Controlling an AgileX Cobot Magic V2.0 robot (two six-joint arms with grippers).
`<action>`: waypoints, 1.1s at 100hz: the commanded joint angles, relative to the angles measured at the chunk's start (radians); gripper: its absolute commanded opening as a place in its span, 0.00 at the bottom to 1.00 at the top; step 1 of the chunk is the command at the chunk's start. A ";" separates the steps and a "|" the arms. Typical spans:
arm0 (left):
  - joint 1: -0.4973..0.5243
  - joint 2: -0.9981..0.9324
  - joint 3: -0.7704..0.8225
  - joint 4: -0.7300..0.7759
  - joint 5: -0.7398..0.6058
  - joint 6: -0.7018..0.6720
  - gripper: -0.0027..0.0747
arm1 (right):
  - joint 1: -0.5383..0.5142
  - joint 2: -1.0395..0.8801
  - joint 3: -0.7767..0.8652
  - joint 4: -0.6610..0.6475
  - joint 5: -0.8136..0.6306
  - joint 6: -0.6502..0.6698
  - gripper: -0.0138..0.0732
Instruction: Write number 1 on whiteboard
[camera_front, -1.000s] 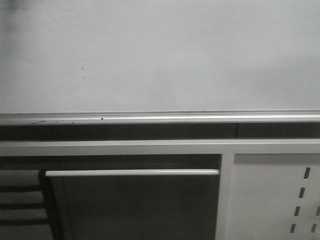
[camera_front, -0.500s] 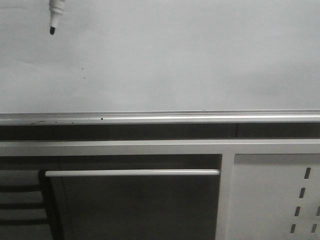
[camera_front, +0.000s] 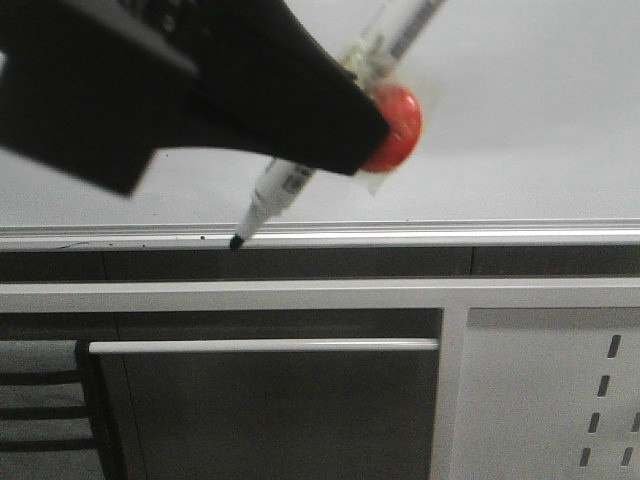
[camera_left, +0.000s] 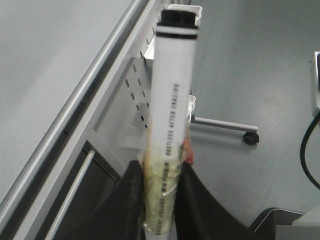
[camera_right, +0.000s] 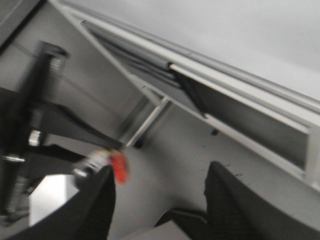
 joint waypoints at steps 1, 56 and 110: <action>-0.018 0.001 -0.039 -0.005 -0.067 -0.002 0.01 | 0.034 0.051 -0.093 0.061 0.060 -0.026 0.58; -0.005 0.014 -0.069 -0.005 -0.145 -0.002 0.01 | 0.161 0.179 -0.202 0.017 0.161 -0.026 0.56; -0.005 0.016 -0.069 -0.010 -0.232 -0.002 0.04 | 0.161 0.179 -0.202 0.015 0.176 -0.044 0.08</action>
